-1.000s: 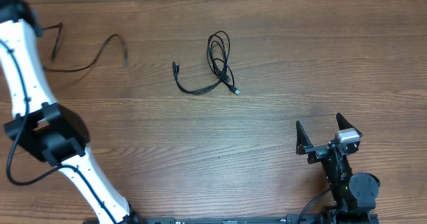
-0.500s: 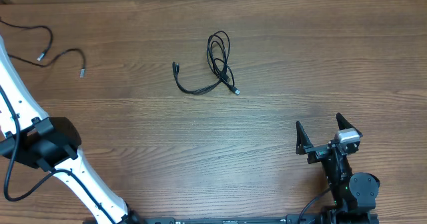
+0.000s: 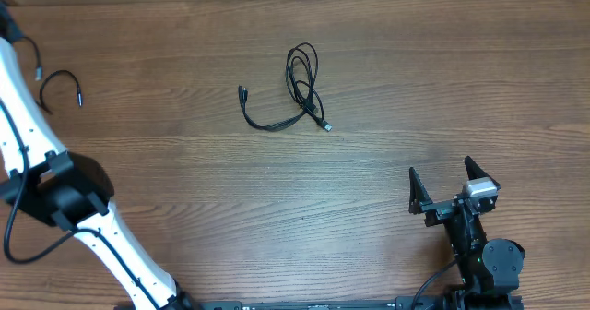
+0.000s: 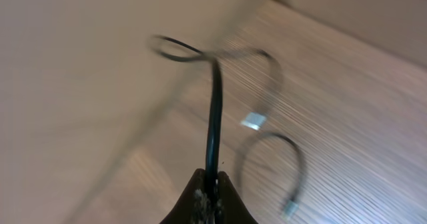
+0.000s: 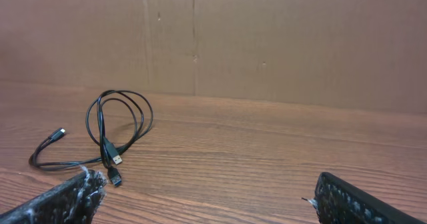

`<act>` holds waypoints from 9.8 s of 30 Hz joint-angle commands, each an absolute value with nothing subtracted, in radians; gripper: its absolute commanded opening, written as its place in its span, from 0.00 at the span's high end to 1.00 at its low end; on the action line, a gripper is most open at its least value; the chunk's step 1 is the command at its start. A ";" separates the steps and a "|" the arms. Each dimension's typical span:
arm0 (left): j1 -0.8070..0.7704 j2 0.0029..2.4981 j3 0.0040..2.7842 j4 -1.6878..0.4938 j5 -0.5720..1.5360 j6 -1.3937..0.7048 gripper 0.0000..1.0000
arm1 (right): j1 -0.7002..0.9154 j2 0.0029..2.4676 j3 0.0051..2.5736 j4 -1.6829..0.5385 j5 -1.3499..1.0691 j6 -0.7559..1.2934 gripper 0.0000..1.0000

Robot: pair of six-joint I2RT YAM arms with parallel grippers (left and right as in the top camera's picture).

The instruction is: Untangle cables

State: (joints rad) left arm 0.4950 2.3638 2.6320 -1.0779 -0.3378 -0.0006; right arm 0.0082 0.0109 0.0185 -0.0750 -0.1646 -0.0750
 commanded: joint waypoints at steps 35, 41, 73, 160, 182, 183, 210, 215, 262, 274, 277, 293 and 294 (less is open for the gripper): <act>0.289 2.577 2.609 -1.258 0.022 -0.418 0.01 | 0.011 0.003 0.008 -0.070 -0.158 -0.076 0.00; 0.413 2.577 2.605 -1.341 0.026 -0.420 0.00 | 0.011 0.003 0.008 -0.071 -0.158 -0.076 0.00; 0.480 2.582 2.371 -1.177 0.015 -0.399 0.70 | 0.011 0.003 0.008 -0.070 -0.158 -0.076 0.00; 0.367 2.597 2.296 -1.299 0.120 -0.315 0.96 | 0.011 0.003 0.008 -0.070 -0.158 -0.076 0.00; 0.367 2.590 1.966 -0.759 -0.010 -0.203 0.96 | 0.011 0.003 0.008 -0.070 -0.158 -0.076 0.00; 0.367 2.587 1.975 -0.765 -0.010 -0.201 0.96 | 0.011 0.003 0.008 -0.070 -0.158 -0.076 0.00; 0.101 2.501 2.612 -1.690 0.787 0.054 0.00 | 0.011 0.003 0.008 -0.070 -0.158 -0.076 0.00; -0.010 2.478 2.612 -1.690 0.748 -0.039 0.00 | 0.011 0.003 0.008 -0.071 -0.158 -0.076 0.00; -0.505 1.844 1.941 -1.545 0.191 -0.394 0.00 | 0.011 0.003 0.008 -0.071 -0.158 -0.076 0.00; -0.504 1.844 1.709 -1.288 0.276 -0.385 0.00 | 0.011 0.003 0.008 -0.070 -0.158 -0.076 0.00; -0.504 1.844 1.708 -1.276 0.247 -0.366 0.00 | 0.011 0.003 0.008 -0.070 -0.158 -0.076 0.00; -0.506 1.844 1.708 -1.260 0.184 -0.363 0.00 | 0.011 0.003 0.008 -0.070 -0.158 -0.076 0.00; -0.505 1.844 1.708 -1.268 0.184 -0.363 0.00 | 0.011 0.003 0.008 -0.071 -0.158 -0.076 0.00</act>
